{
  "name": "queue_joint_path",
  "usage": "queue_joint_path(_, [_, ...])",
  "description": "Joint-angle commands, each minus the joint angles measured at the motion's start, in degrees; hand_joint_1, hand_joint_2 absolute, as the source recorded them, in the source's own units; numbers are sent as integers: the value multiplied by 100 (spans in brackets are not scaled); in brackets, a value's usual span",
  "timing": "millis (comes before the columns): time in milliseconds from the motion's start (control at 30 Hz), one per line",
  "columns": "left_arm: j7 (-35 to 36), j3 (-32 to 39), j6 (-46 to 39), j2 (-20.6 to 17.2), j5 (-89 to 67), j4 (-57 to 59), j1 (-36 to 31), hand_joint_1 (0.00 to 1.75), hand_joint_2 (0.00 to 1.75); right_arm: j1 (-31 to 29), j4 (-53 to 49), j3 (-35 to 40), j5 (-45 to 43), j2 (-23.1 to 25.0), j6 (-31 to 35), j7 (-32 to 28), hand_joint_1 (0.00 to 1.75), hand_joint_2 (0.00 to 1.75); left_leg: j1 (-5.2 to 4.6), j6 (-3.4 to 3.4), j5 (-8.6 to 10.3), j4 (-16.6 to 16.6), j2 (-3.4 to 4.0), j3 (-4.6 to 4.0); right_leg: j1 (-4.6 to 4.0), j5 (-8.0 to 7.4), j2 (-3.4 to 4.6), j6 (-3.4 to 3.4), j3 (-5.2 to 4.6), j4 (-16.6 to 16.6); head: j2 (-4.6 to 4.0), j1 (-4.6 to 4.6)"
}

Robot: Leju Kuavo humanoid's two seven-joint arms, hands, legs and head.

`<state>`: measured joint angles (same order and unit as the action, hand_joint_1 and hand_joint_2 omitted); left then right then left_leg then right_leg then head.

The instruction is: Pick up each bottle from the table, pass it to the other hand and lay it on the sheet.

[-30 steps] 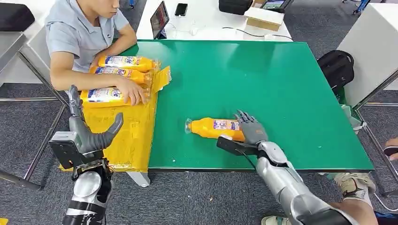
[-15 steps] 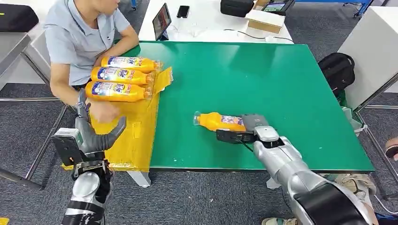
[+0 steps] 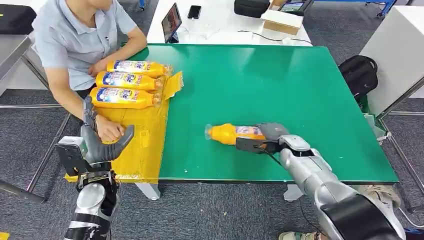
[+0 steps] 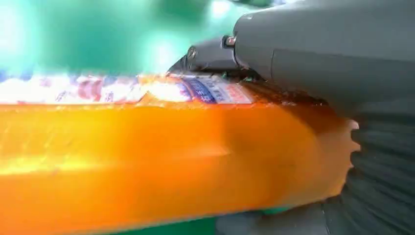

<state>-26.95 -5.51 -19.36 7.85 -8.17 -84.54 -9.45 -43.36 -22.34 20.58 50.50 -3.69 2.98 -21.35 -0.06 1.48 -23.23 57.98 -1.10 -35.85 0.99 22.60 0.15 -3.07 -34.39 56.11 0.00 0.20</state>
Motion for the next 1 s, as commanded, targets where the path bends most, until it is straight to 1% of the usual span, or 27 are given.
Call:
queue_joint_path(33, [24, -230, 52, 34, 285, 191, -172, 0, 175, 1036, -1634, -837, -938, 305, 735, -716, 175, 175, 1, -9, -11, 1, 13, 0, -2, 9, 6, 13, -1, 5, 0, -2])
queue_joint_path(100, [24, -222, 51, 22, 285, 192, -172, 0, 175, 1029, -1626, -840, -938, 279, 729, -717, 175, 175, 4, -12, -15, 5, 11, -2, -7, 14, 0, 16, -5, 8, 0, -2])
queue_joint_path(133, [14, -207, 51, 35, 318, 195, -174, 0, 175, 1044, -1650, -922, -1070, 305, 785, -837, 175, 175, 2, -9, -9, 1, 8, -8, -4, 8, -2, 11, -13, 3, 0, -4])
queue_joint_path(167, [-73, -206, 81, 94, 496, 182, -164, 0, 175, 1169, -1947, -1101, -1465, 420, 1044, -1279, 175, 175, 0, -6, -4, 0, 1, -17, -1, 6, -8, 7, -20, 2, 0, 0])
queue_joint_path(200, [-142, -258, 96, 159, 616, 184, -154, 0, 175, 1421, -2606, -1231, -1737, 574, 1366, -1577, 175, 175, 3, -9, -10, 4, -1, -13, -4, 12, -10, 12, -14, 4, 0, -2])
queue_joint_path(267, [-257, -381, 39, 222, 692, 211, -169, 0, 175, 1768, -3606, -1260, -2002, 729, 1541, -1597, 175, 175, 4, -9, -14, 5, 5, -18, -5, 12, -2, 13, -18, 4, 0, -2])
queue_joint_path(367, [-257, -381, 39, 222, 692, 211, -169, 0, 175, 1768, -3606, -1260, -2002, 729, 1541, -1597, 175, 175, 4, -9, -14, 5, 5, -18, -5, 12, -2, 13, -18, 4, 0, -2])
queue_joint_path(400, [-270, -442, 26, 227, 698, 234, -184, 0, 175, 1851, -3856, -1247, -2018, 758, 1684, -1585, 175, 175, 5, -9, -17, 6, 7, -16, -6, 14, -2, 14, -16, 5, 0, -2])
queue_joint_path(433, [-276, -531, 14, 228, 701, 270, -200, 0, 175, 1935, -4131, -1238, -2065, 787, 1810, -1550, 175, 175, 1, -6, -6, 1, 3, -31, -1, 5, -1, 8, -31, 2, 0, -2])
queue_joint_path(467, [-264, -633, 29, 222, 744, 300, -213, 0, 175, 2026, -4390, -1276, -2192, 826, 1974, -1608, 175, 175, 4, -9, -16, 6, 11, -20, -5, 13, 3, 13, -21, 5, 0, 0])
queue_joint_path(500, [-249, -764, 90, 215, 750, 315, -200, 0, 175, 2086, -4531, -1322, -2324, 821, 2029, -1653, 175, 175, 1, -8, -13, 6, 2, -27, -2, 13, -5, 12, -26, 8, 0, 2])
queue_joint_path(600, [-241, -783, 104, 191, 765, 307, -187, 0, 175, 2083, -4466, -1351, -2384, 803, 2062, -1745, 175, 175, -1, -7, -6, -1, -12, -39, 1, 10, -17, 8, -37, 0, 0, 0])
queue_joint_path(633, [-157, -836, 209, 157, 819, 305, -182, 0, 175, 2080, -4440, -1403, -2415, 828, 2160, -1856, 175, 175, 1, -10, -14, 1, -7, -25, -2, 17, -16, 13, -24, 1, 0, -2])
queue_joint_path(667, [-61, -882, 297, 146, 872, 314, -158, 0, 175, 2098, -4456, -1422, -2444, 827, 2178, -1865, 175, 175, 0, -7, -9, -1, -2, -33, -1, 10, -8, 9, -33, -2, 0, -2])
queue_joint_path(700, [63, -966, 433, 132, 917, 337, -132, 0, 175, 2180, -4656, -1403, -2551, 815, 2313, -1865, 175, 175, 2, -10, -15, 2, 2, -23, -3, 15, -8, 13, -23, 0, 0, 0])
queue_joint_path(733, [125, -1094, 537, 117, 908, 389, -89, 0, 175, 2252, -4787, -1341, -2680, 768, 2397, -1865, 175, 175, -2, -7, -9, 0, -2, -33, 2, 11, -10, 9, -34, 1, 0, 2])
queue_joint_path(767, [256, -1366, 810, 11, 784, 450, -36, 0, 175, 2346, -5009, -1273, -2913, 736, 2399, -1865, 175, 175, 1, -11, -15, 2, 2, -24, -2, 16, -9, 14, -25, 2, 0, -2])
queue_joint_path(800, [247, -1610, 1134, -109, 684, 480, 13, 0, 175, 2380, -5064, -1201, -3067, 715, 2257, -1865, 175, 175, -2, -8, -9, -3, -4, -31, 2, 12, -13, 10, -32, -1, 0, 0])
queue_joint_path(833, [185, -1778, 1423, -186, 628, 512, 79, 0, 175, 2372, -5043, -1149, -3206, 723, 2079, -1865, 175, 175, -1, -11, -14, -4, -3, -22, 0, 17, -14, 14, -21, -3, 0, 0])
queue_joint_path(900, [297, -2053, 2434, -317, 837, 644, 197, 0, 175, 2372, -5087, -926, -3484, 768, 1860, -1865, 175, 175, -3, -12, -16, -10, 1, -11, 2, 18, -8, 16, -13, -7, 0, -2])
queue_joint_path(933, [231, -2121, 2486, -283, 761, 688, 277, 0, 175, 2385, -5050, -724, -3549, 818, 1638, -1865, 175, 175, -5, -9, -13, -9, 8, -23, 4, 12, 1, 11, -27, -6, 0, -2])
queue_joint_path(967, [257, -2168, 2521, -255, 743, 736, 277, 0, 175, 2403, -5065, -554, -3562, 849, 1633, -1865, 175, 175, -1, -12, -22, -9, 21, -7, 0, 17, 10, 17, -12, -8, 0, -2])
queue_joint_path(1000, [288, -2175, 2559, -214, 793, 777, 244, 0, 175, 2397, -4990, -310, -3584, 857, 1558, -1865, 175, 175, -5, -9, -17, -10, 22, -16, 4, 12, 13, 13, -23, -6, 0, 0])
